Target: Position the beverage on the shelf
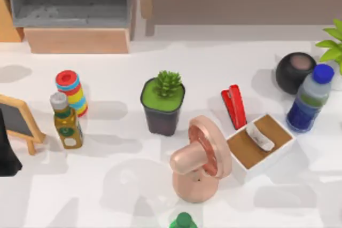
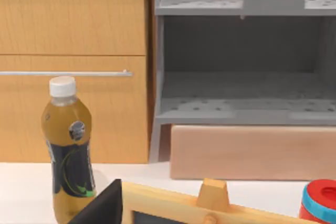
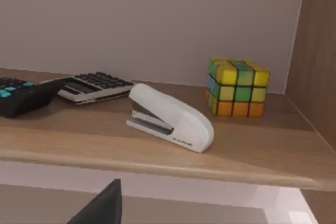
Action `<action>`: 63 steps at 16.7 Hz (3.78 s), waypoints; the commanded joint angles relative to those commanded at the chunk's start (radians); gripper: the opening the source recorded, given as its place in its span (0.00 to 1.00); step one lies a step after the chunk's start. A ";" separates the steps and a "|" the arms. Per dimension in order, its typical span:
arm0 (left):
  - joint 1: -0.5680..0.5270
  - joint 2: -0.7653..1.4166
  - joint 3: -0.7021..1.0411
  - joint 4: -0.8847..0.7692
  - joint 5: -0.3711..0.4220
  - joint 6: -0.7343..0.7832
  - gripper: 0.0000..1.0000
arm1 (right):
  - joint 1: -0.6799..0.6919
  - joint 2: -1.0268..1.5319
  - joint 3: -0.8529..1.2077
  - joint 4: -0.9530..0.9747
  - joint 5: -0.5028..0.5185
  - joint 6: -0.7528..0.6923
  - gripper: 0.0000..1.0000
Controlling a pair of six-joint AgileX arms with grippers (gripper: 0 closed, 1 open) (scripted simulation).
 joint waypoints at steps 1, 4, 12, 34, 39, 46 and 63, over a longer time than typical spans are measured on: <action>0.000 0.000 0.000 0.000 0.000 0.000 1.00 | -0.040 0.110 0.022 0.083 -0.036 0.001 1.00; 0.000 0.000 0.000 0.000 0.000 0.000 1.00 | -0.149 0.412 0.077 0.304 -0.131 0.006 1.00; 0.000 0.000 0.000 0.000 0.000 0.000 1.00 | -0.314 0.825 0.147 0.576 -0.261 0.019 1.00; 0.000 0.000 0.000 0.000 0.000 0.000 1.00 | -0.143 0.892 0.393 0.392 -0.088 0.015 0.77; 0.000 0.000 0.000 0.000 0.000 0.000 1.00 | -0.143 0.892 0.393 0.392 -0.088 0.015 0.40; 0.000 0.000 0.000 0.000 0.000 0.000 1.00 | -0.143 0.892 0.393 0.392 -0.088 0.015 0.00; 0.000 0.000 0.000 0.000 0.000 0.000 1.00 | -0.142 0.845 0.397 0.366 -0.082 0.015 0.00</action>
